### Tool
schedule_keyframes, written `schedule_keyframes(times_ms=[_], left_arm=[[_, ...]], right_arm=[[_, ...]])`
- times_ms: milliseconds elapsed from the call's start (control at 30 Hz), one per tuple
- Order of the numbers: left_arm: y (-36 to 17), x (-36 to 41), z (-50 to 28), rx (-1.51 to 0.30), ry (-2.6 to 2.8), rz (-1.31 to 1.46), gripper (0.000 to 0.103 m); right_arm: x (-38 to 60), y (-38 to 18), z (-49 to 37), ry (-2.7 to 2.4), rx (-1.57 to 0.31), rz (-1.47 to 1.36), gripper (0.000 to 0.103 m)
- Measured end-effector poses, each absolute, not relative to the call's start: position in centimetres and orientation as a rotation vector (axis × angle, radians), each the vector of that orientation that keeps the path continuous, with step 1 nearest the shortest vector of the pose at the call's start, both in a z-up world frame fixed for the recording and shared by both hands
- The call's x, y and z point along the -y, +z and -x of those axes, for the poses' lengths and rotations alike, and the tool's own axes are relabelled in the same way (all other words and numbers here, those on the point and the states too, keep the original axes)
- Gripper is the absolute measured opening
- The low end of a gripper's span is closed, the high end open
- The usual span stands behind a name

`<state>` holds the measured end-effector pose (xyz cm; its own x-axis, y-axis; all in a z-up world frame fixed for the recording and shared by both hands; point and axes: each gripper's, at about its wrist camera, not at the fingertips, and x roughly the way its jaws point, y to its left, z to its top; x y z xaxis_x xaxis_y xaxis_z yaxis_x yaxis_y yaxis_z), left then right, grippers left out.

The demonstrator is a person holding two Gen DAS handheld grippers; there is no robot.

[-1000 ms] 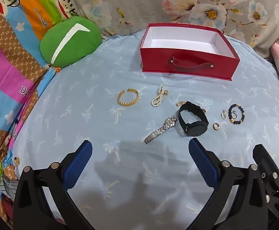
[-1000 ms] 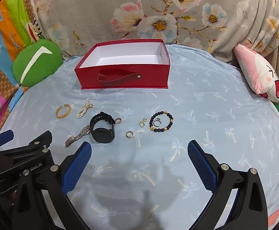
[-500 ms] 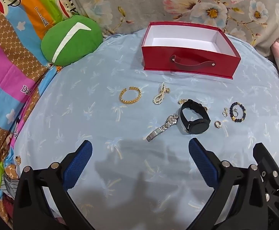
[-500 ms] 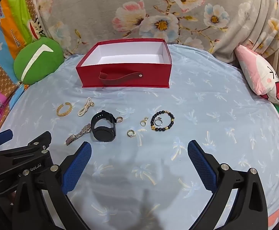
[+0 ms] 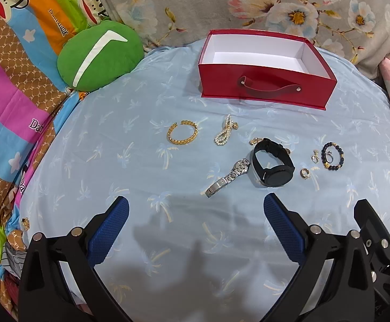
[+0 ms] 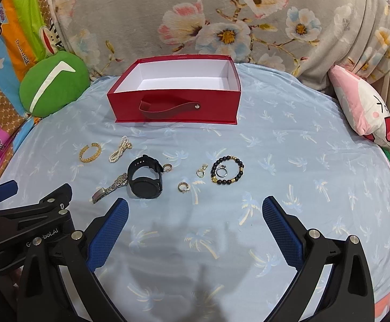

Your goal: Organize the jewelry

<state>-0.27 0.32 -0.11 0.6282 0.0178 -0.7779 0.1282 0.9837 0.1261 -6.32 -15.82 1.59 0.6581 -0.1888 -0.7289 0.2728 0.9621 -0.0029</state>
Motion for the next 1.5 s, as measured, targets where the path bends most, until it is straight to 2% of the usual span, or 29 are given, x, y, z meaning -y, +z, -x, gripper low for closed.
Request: schedule_keyframes(times_ms=[1500], left_arm=[[-1.1, -0.5, 0.1, -0.915, -0.061, -0.175, 0.098]], right_arm=[[15.8, 1.0, 6.4, -0.261, -0.833, -0.112, 0.098]])
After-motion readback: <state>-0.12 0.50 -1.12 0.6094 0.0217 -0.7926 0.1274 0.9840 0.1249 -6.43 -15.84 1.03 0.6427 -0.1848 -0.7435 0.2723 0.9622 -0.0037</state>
